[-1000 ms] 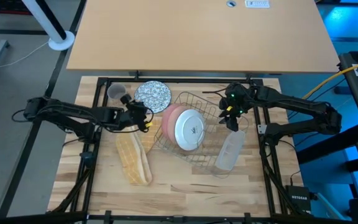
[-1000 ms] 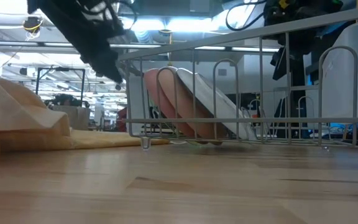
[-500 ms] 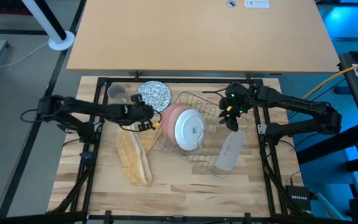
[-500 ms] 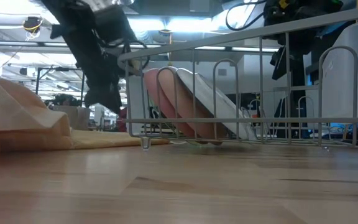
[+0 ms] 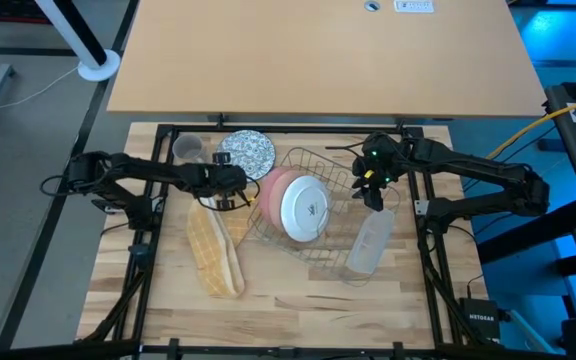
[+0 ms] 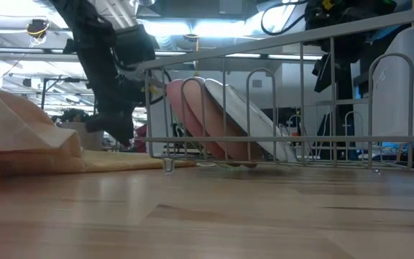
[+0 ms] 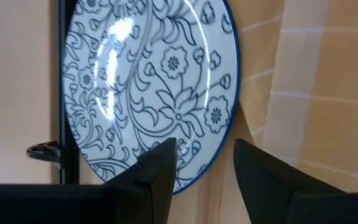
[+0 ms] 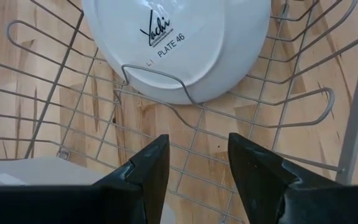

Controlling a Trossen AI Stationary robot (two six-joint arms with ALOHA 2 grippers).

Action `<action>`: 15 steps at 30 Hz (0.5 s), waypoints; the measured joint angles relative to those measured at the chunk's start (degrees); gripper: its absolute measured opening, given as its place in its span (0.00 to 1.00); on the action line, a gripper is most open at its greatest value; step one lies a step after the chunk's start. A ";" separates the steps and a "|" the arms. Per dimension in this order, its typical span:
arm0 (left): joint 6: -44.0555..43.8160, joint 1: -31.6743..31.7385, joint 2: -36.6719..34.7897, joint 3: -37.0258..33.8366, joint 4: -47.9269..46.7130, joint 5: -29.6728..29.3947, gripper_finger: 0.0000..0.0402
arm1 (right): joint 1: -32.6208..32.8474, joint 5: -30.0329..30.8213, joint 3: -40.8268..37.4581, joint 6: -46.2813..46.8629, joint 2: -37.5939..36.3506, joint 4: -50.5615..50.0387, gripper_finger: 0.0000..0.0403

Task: Sort dishes
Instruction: Put the blue patterned white plate into the dish rack

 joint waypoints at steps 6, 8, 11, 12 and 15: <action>2.76 1.68 0.51 0.00 -0.01 2.88 0.37 | 0.00 0.01 0.00 0.00 0.00 -0.01 0.42; 3.08 2.23 1.12 0.00 0.18 2.88 0.37 | 0.00 0.00 0.00 0.00 0.00 0.00 0.42; 3.48 2.84 2.54 0.00 -0.04 3.82 0.37 | 0.00 0.00 0.00 0.00 0.00 -0.01 0.42; 4.24 3.02 3.15 0.00 0.00 4.03 0.37 | 0.00 0.00 0.00 0.00 0.00 -0.01 0.42; 6.16 3.13 4.97 0.00 0.92 4.03 0.37 | 0.00 0.00 0.00 0.00 0.00 0.02 0.42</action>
